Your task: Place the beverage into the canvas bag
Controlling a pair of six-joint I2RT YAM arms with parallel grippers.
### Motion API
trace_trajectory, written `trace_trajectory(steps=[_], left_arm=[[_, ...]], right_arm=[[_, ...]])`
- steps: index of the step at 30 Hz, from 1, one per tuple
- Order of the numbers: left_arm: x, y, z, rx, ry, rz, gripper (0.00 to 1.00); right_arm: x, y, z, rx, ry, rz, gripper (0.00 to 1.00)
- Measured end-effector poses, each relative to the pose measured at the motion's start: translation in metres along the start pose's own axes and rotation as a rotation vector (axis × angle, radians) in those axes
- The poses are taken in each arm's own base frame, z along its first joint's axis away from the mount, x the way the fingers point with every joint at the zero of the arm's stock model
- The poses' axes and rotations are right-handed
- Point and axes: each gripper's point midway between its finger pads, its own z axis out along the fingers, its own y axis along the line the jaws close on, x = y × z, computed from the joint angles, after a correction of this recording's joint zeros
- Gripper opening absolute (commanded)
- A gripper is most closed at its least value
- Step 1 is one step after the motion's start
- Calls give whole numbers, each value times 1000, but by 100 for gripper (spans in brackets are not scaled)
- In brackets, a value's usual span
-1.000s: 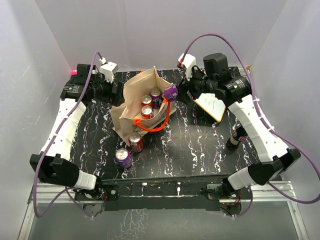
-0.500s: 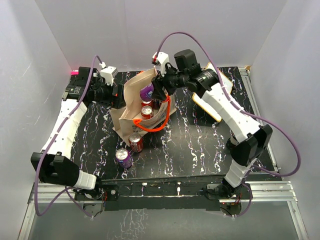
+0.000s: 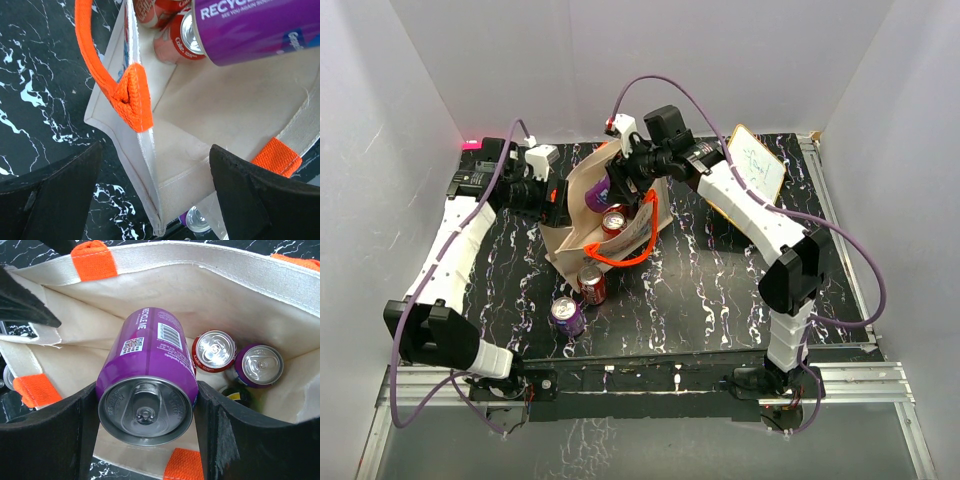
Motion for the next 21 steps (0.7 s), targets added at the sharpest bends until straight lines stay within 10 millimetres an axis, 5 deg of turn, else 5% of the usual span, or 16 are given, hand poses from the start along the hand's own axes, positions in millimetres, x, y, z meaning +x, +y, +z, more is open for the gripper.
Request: trace_trajectory(steps=[21], left_arm=[[13, 1, -5, 37, 132, 91, 78]], right_arm=[[26, -7, 13, -55, 58, -23, 8]])
